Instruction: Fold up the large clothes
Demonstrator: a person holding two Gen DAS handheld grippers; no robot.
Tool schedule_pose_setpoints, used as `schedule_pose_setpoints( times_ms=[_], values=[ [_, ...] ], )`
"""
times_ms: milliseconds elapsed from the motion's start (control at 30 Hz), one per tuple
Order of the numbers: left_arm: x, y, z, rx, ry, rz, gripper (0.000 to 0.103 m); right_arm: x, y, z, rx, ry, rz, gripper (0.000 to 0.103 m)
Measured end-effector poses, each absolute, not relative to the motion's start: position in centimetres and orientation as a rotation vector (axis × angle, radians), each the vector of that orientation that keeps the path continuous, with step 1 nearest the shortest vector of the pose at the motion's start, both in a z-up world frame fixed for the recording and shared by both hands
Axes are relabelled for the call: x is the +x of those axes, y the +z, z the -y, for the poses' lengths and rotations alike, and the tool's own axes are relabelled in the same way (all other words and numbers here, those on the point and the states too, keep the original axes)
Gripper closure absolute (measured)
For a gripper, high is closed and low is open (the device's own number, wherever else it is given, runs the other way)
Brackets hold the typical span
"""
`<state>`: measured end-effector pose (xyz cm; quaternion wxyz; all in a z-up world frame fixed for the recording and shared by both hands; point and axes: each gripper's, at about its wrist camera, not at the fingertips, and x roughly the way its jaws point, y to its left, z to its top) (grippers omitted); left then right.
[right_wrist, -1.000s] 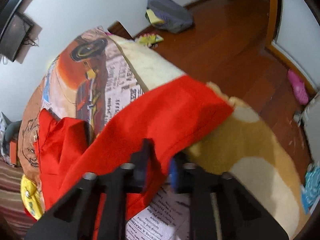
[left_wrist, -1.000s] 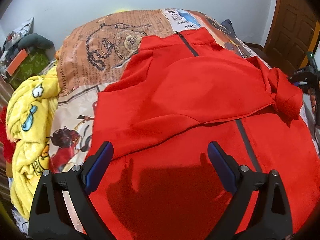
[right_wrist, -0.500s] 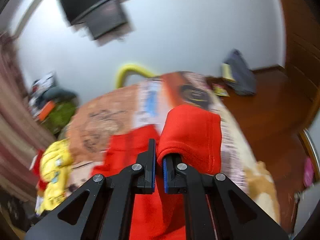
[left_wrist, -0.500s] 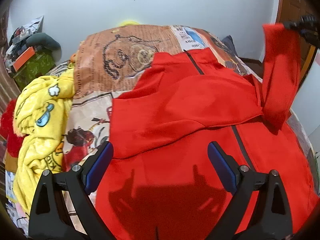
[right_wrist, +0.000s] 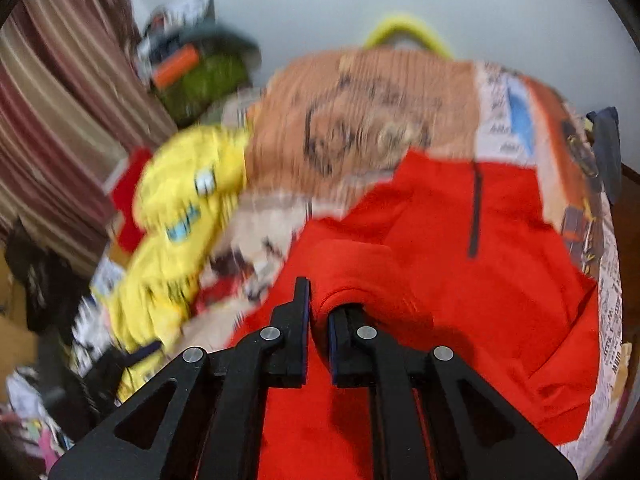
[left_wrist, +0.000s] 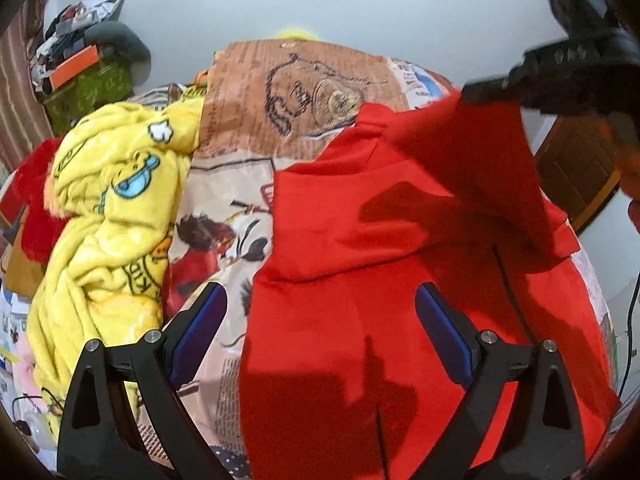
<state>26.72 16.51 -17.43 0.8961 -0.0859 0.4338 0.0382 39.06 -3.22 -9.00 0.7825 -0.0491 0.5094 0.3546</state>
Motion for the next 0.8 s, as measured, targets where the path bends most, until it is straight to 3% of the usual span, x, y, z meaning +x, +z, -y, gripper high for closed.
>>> schedule_pose_setpoints(
  times_ms=[133,200,267,467,800],
  values=[
    [26.8,-18.4,-16.8,-0.198,0.076,-0.926,0.007,38.7,-9.9,4.7,-0.122,0.735,-1.107,0.089],
    [27.1,-18.9,-16.7,-0.230,0.060,-0.939,0.007,39.0,-9.7,6.2,-0.114,0.703,-1.112,0.073],
    [27.6,-19.2,-16.6,-0.253,0.048,-0.948,0.007,39.3,-9.1,8.0,-0.104,0.671,-1.094,0.063],
    [30.0,-20.3,-14.7,-0.352,-0.039,-0.990,0.007,39.0,-6.5,15.7,-0.052,0.562,-0.975,0.047],
    [37.3,-20.0,-11.1,-0.387,-0.087,-1.028,0.007,39.0,-12.2,25.7,-0.109,0.330,-1.048,0.045]
  ],
)
